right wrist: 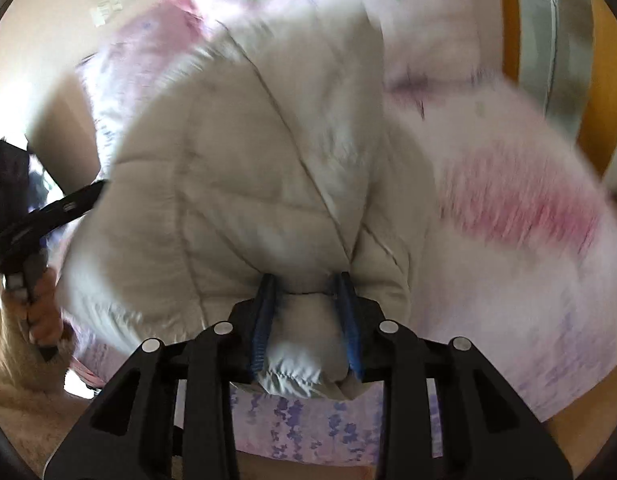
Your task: Fold large clothes
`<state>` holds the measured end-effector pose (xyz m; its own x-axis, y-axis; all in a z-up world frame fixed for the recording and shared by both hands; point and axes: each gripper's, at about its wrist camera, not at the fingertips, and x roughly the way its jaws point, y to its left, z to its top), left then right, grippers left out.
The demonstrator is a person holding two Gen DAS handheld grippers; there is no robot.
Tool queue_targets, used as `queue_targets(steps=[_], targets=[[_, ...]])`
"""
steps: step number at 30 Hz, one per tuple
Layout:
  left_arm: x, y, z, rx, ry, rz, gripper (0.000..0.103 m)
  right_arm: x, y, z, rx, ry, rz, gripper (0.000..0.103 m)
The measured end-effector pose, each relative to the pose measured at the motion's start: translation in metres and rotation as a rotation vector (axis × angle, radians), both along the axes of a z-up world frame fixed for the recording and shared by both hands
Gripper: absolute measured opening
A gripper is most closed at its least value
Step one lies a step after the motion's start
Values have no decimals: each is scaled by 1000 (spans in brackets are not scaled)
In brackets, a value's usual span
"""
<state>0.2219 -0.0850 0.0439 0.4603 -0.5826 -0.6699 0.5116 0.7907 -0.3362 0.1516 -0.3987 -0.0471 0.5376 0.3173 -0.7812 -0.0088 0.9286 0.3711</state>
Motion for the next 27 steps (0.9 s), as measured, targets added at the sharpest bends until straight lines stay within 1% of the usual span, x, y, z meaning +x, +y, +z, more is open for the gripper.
queue_targets(steps=[2, 7, 9, 11, 13, 14, 15, 16, 17, 18, 20, 21, 24, 25, 26, 27], targets=[[-2, -4, -4, 13, 1, -8, 80, 2, -4, -19, 37, 10, -8, 33], [-1, -13, -9, 61, 2, 3, 81, 10, -13, -34, 82, 25, -26, 32], [0, -17, -14, 78, -6, 13, 85, 12, -12, -36, 80, 25, -25, 32], [4, -16, -19, 75, 11, 24, 87, 17, -11, -35, 53, 31, -7, 32], [6, -13, -20, 74, 34, 29, 87, 17, -9, -23, 14, 48, 7, 31], [7, -11, -20, 74, 41, 30, 87, 17, -9, -9, -9, 34, 7, 30], [8, -10, -20, 70, 48, 28, 87, 17, -10, 0, -9, 8, 4, 30], [9, -9, -20, 67, 52, 28, 87, 17, -14, 19, 12, -55, 2, 30], [9, -10, -20, 68, 52, 28, 88, 20, -18, 34, 25, -103, -3, 30], [9, -10, -20, 73, 49, 29, 88, 25, -20, 47, 18, -137, -10, 30], [8, -12, -19, 81, 44, 31, 88, 49, -18, 68, -42, -184, -10, 30], [8, -12, -19, 82, 43, 31, 88, 57, -15, 72, -61, -191, -2, 28], [9, -11, -18, 80, 44, 29, 88, 93, -2, 75, -126, -163, 31, 27], [9, -10, -16, 74, 45, 26, 88, 106, 2, 66, -177, -118, 41, 25], [11, -9, -13, 63, 48, 19, 88, 118, 2, 54, -205, -54, 56, 25], [13, -7, -7, 46, 54, 8, 86, 131, 2, 38, -195, 19, 74, 25]])
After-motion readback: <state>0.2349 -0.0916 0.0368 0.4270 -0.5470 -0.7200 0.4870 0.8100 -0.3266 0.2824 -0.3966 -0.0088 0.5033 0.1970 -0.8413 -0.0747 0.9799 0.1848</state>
